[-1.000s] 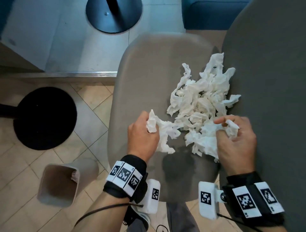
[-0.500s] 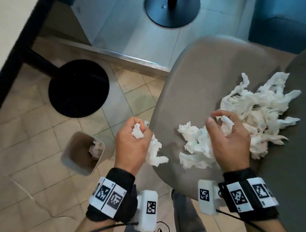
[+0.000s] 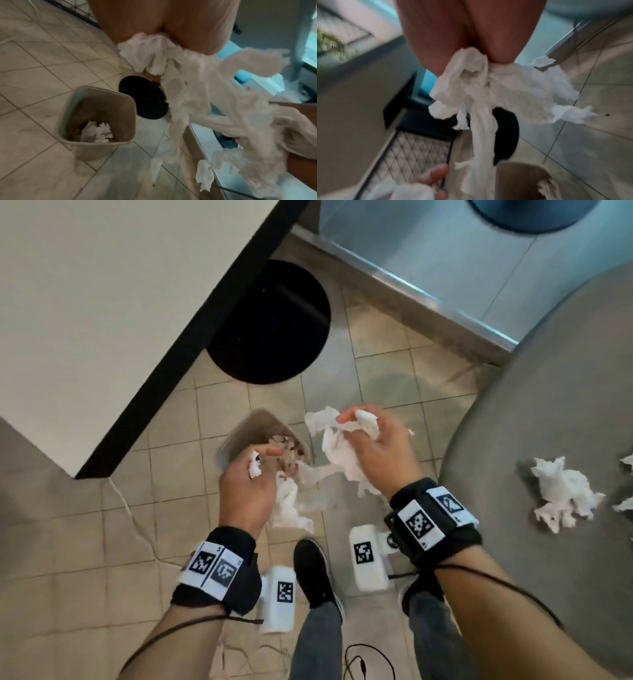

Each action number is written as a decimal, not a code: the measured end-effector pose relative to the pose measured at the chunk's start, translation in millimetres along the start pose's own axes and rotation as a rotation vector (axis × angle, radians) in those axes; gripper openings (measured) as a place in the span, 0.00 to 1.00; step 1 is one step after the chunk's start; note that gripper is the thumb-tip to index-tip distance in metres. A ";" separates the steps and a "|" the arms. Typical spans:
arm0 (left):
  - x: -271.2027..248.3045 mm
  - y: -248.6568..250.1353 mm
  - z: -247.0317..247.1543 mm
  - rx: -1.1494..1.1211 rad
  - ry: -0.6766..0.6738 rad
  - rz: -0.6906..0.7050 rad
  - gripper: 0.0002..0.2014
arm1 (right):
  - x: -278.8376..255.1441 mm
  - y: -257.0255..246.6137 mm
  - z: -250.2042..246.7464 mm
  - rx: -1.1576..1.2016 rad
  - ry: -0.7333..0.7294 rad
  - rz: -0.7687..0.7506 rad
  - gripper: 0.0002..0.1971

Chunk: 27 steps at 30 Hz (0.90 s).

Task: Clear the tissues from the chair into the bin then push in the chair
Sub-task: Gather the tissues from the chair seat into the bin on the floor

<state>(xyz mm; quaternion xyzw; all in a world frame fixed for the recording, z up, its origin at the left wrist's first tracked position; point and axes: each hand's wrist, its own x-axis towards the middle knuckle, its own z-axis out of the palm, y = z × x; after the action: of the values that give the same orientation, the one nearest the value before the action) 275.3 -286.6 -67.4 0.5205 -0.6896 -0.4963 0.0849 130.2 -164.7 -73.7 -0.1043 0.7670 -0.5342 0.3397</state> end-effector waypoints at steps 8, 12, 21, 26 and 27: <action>80.4 -80.6 -15.1 0.059 0.085 0.033 0.08 | 50.2 57.7 139.6 -0.111 -0.011 0.059 0.11; 108.2 -113.1 -9.6 0.044 0.037 -0.007 0.07 | 64.6 80.2 178.0 -0.010 -0.067 0.130 0.16; 145.4 -176.8 2.0 0.264 -0.263 -0.069 0.24 | 86.3 130.7 205.1 -0.189 -0.368 0.151 0.30; 137.7 -175.0 -7.9 0.276 -0.343 -0.143 0.28 | 82.0 137.1 191.0 -0.358 -0.484 0.171 0.32; 132.9 -169.2 -10.4 0.315 -0.338 -0.140 0.26 | 78.8 133.4 184.7 -0.369 -0.490 0.178 0.30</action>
<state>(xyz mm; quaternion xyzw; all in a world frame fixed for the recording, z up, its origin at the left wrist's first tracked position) 330.2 -393.6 -246.2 0.4832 -0.7251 -0.4675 -0.1486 215.2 -289.8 -261.4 -0.2222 0.7526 -0.3132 0.5349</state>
